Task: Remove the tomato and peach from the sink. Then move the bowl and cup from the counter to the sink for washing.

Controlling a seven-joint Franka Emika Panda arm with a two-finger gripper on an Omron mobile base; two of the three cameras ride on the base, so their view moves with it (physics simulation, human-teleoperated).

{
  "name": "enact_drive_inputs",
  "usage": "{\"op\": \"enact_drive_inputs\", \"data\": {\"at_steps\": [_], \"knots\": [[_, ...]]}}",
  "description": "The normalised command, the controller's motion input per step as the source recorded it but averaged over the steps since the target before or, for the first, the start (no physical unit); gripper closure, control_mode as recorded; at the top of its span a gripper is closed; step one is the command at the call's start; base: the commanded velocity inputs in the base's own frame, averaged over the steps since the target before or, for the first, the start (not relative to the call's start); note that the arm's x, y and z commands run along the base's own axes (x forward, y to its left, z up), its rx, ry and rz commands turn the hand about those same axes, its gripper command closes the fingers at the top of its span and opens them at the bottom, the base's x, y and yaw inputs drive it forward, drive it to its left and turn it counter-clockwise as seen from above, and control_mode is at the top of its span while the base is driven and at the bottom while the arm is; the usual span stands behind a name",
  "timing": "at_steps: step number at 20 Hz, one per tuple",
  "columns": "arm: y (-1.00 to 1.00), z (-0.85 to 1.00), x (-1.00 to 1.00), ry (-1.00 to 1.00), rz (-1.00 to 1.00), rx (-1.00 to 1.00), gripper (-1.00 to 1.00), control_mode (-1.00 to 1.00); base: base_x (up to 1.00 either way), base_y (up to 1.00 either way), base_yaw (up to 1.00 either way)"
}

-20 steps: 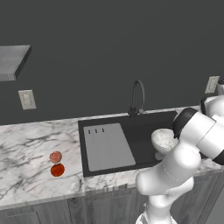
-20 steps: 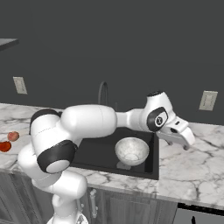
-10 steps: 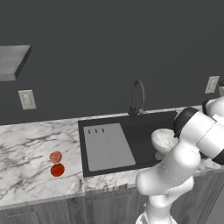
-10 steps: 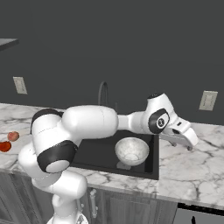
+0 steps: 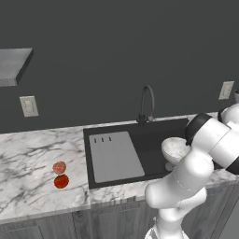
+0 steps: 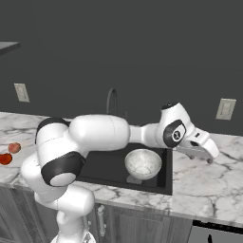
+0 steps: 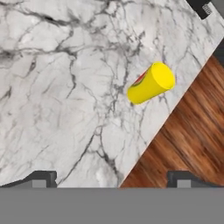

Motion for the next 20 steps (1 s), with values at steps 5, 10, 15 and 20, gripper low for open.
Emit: {"op": "enact_drive_inputs", "data": {"at_steps": [5,10,15,20], "knots": [[-0.03,0.05,-0.01,0.00,0.13,-0.01,-1.00,-1.00,0.00,0.00,0.00],[0.00,0.06,0.00,0.00,0.14,-0.01,-1.00,-1.00,0.00,0.00,0.00],[-0.07,0.06,-0.01,0.00,0.15,0.00,-1.00,-1.00,0.00,0.00,0.00],[-0.09,0.08,0.00,0.00,0.15,0.00,-1.00,-1.00,0.00,0.00,0.00]]}}
